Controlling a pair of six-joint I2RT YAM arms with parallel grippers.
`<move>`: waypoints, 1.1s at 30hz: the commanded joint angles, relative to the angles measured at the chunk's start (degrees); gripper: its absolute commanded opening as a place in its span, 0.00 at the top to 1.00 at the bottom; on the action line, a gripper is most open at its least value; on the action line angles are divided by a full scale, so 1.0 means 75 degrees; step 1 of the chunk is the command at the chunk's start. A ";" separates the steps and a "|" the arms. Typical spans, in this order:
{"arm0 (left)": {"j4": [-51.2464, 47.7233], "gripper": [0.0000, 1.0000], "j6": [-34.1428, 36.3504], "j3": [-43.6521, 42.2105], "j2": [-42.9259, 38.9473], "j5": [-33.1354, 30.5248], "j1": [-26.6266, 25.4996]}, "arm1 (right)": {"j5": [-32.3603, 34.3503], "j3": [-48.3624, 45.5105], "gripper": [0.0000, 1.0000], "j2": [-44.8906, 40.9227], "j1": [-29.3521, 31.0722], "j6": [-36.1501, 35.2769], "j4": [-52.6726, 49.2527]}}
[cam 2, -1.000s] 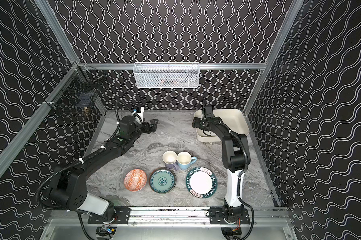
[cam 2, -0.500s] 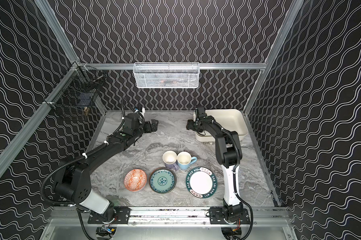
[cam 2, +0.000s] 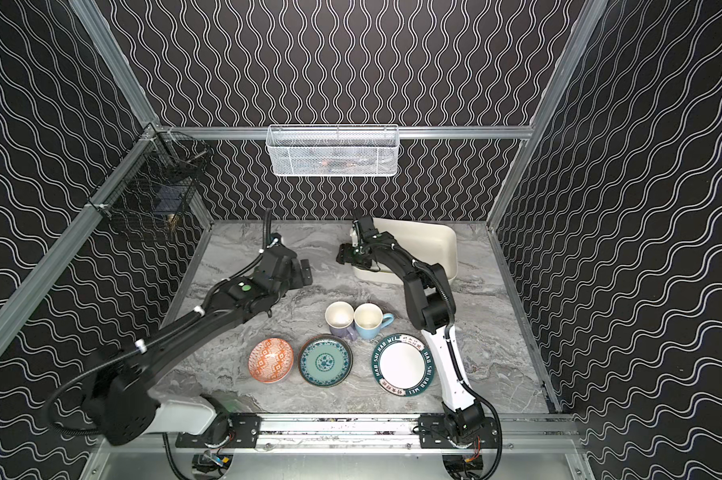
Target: Place the mixed dishes into the plastic bin
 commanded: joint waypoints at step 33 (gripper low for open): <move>-0.0847 0.01 -0.0748 -0.0727 -0.1386 0.0067 -0.0008 | 0.1873 -0.1467 0.23 -0.3411 0.0966 -0.0822 -0.1571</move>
